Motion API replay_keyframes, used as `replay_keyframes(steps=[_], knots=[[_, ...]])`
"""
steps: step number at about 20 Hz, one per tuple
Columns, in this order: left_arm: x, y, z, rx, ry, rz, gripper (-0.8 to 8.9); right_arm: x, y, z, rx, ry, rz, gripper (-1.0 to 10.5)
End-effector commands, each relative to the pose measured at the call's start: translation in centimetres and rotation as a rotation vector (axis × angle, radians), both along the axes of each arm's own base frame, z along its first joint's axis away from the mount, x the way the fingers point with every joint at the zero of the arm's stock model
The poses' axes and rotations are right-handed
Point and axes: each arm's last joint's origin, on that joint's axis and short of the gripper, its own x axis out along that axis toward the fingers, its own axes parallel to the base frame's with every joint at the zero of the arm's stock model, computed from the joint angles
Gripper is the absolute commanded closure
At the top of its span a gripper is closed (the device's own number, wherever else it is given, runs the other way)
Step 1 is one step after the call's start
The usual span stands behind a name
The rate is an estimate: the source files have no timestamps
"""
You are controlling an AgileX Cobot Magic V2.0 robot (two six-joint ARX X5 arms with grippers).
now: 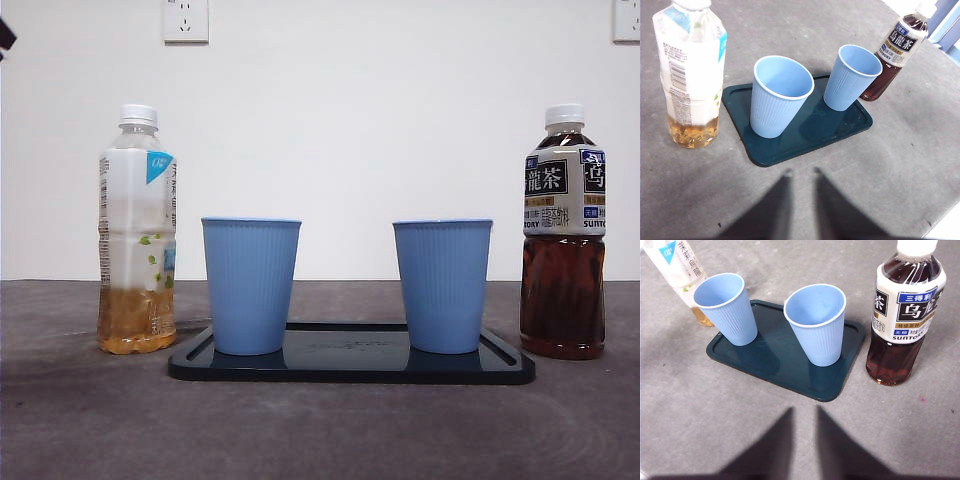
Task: Pour the drink into the cup
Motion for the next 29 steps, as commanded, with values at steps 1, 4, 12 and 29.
replay_keyframes(steps=[1,4,12,29], knots=[[0.0,0.0,0.5,-0.01,-0.015,-0.005,8.06,0.0,0.0,0.5,0.017,-0.009,-0.004,9.4],[0.0,0.0,0.5,-0.009,-0.015,-0.005,8.06,0.0,0.0,0.5,0.016,-0.015,-0.003,9.4],[0.0,0.0,0.5,-0.009,-0.015,-0.005,8.06,0.0,0.1,0.7,0.023,-0.027,-0.003,9.4],[-0.1,4.8,-6.6,0.353,-0.556,0.501,8.06,0.0,0.1,0.7,0.024,-0.028,-0.003,9.4]])
